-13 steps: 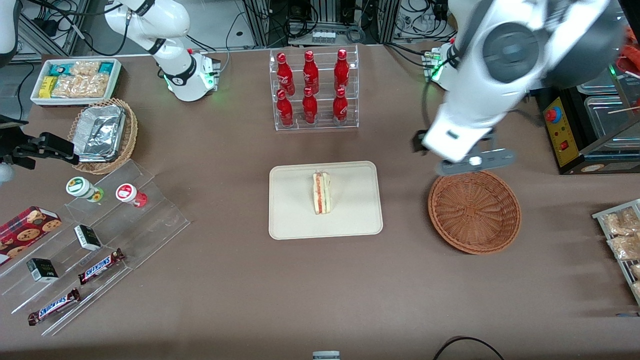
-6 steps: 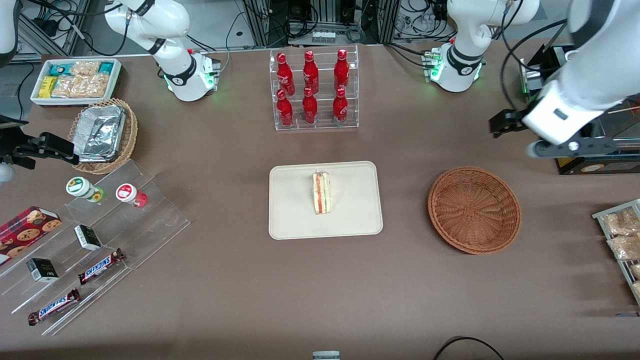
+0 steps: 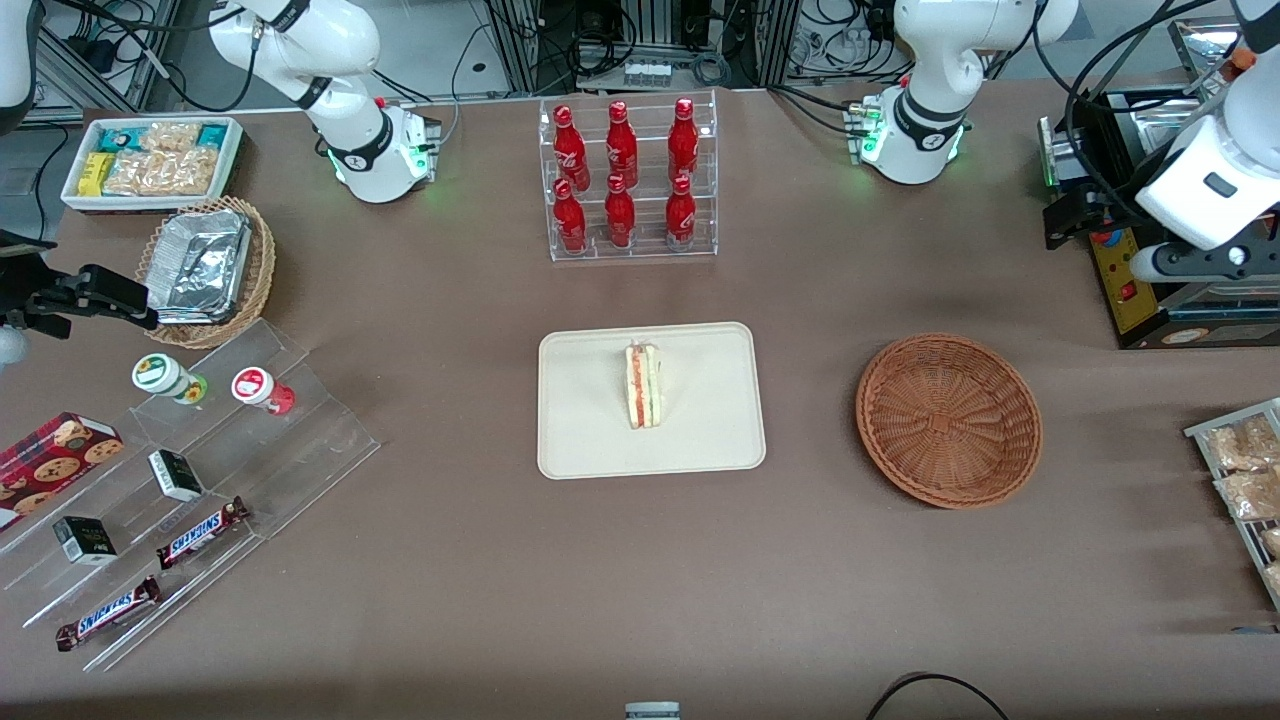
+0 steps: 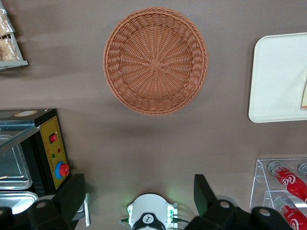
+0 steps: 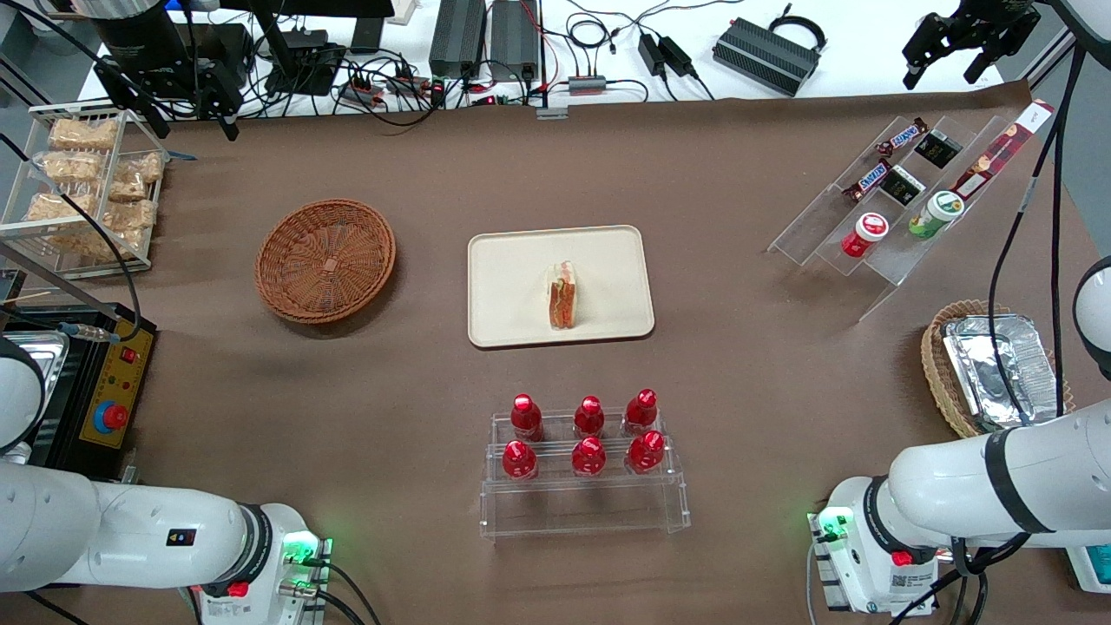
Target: Place sandwich from basket to tray
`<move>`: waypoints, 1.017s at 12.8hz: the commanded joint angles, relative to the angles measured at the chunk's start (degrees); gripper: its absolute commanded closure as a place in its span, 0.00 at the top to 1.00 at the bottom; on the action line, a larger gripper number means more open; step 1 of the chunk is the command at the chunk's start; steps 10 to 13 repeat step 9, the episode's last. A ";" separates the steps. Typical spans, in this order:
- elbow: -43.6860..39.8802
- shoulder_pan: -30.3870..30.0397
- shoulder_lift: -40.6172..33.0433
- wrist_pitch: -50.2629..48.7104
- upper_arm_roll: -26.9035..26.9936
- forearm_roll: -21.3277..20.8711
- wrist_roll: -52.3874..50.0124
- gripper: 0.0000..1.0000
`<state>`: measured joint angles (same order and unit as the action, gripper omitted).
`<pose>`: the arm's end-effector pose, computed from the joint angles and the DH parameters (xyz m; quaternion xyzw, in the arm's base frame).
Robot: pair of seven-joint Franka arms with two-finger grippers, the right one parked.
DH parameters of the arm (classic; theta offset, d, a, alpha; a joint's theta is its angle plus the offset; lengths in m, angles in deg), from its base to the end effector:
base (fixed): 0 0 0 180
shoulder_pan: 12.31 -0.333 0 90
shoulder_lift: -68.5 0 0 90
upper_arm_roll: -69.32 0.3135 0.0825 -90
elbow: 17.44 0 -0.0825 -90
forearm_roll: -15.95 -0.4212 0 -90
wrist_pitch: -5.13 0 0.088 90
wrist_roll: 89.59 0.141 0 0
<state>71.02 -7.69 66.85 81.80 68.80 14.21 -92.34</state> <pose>0.5494 -0.0447 0.6003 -0.9958 0.0186 0.0871 0.0212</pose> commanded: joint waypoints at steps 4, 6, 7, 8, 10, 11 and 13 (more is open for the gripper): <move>0.57 -3.74 -1.17 1.81 -0.62 2.70 4.69 1.00; -1.00 -3.30 0.23 2.08 -0.71 2.53 3.90 1.00; -2.32 -3.47 0.76 1.90 -0.62 2.70 4.16 1.00; -3.29 -3.39 1.64 1.82 -0.62 2.53 4.25 1.00; -3.82 -3.39 1.82 1.55 -0.62 2.62 4.25 1.00; -3.82 -3.39 1.82 1.55 -0.62 2.62 4.25 1.00; -3.82 -3.39 1.82 1.55 -0.62 2.62 4.25 1.00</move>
